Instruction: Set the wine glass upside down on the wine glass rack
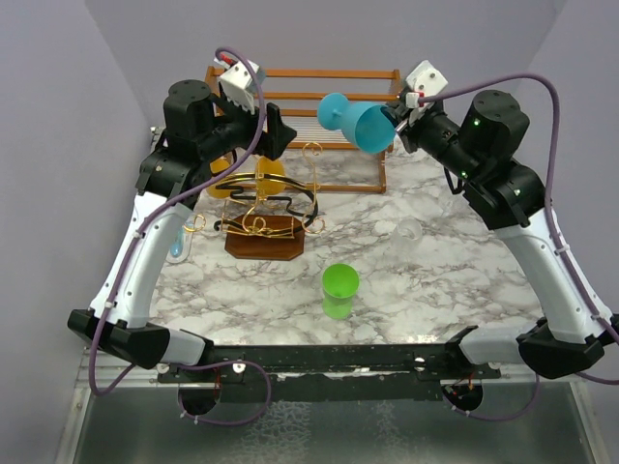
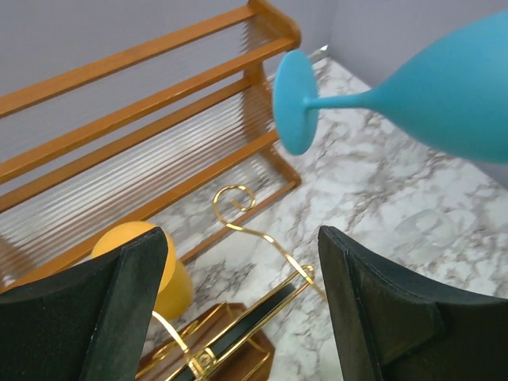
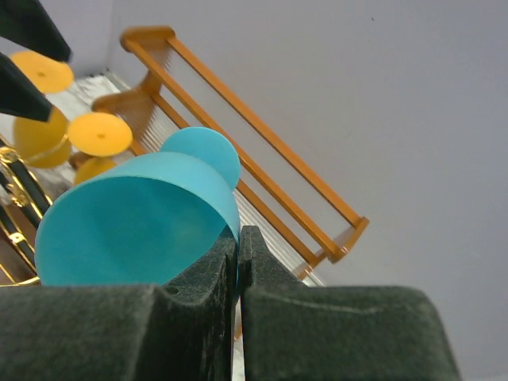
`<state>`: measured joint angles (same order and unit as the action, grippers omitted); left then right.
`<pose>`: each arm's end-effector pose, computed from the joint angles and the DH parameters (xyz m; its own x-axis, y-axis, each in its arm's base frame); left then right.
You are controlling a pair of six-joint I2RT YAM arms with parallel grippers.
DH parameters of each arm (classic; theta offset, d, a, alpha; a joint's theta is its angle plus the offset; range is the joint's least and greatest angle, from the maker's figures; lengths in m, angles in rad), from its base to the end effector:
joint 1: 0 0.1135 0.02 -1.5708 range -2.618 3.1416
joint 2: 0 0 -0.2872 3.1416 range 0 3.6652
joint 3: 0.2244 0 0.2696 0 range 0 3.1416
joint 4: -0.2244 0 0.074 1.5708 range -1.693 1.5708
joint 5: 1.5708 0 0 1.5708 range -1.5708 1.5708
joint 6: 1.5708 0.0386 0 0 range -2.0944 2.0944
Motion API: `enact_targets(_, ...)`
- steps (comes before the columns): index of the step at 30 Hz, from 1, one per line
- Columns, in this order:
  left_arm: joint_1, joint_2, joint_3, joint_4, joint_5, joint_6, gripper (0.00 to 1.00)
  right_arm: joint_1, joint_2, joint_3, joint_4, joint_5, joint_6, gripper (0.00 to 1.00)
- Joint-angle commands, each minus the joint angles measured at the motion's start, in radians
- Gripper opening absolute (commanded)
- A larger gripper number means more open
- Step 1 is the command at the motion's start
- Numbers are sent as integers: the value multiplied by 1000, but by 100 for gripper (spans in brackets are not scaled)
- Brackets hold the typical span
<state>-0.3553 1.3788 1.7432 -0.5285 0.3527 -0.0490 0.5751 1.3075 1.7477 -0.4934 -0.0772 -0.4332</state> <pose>0.2749 -0.1162 0.5271 -0.1846 0.0195 -0.9826 0.6377 0.7631 -0.1047 0.2248 0.1492 0.5511 0.2143 -0.3599 -0.9081 -0.5696 0.7092 -0.4155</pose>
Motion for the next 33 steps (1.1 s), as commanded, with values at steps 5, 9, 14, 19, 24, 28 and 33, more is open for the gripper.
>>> enact_targets(5,1,26,-73,208,230,-244,68,5,20,61,-25,-206,123,1)
enact_targets(9,17,12,-126,261,259,-272,53,5,10,56,-28,-236,146,1)
enact_targets(14,55,1,-176,319,328,-332,42,4,-12,32,-22,-251,169,1)
enact_targets(19,58,2,-201,355,386,-359,43,4,-23,14,-22,-286,186,1)
enact_targets(24,63,8,-213,367,421,-392,34,5,-28,3,-19,-303,192,1)
enact_targets(28,75,2,-226,387,437,-421,20,4,-33,-10,-10,-287,187,1)
enact_targets(33,83,-5,-232,390,437,-426,16,4,-38,-26,-2,-267,178,1)
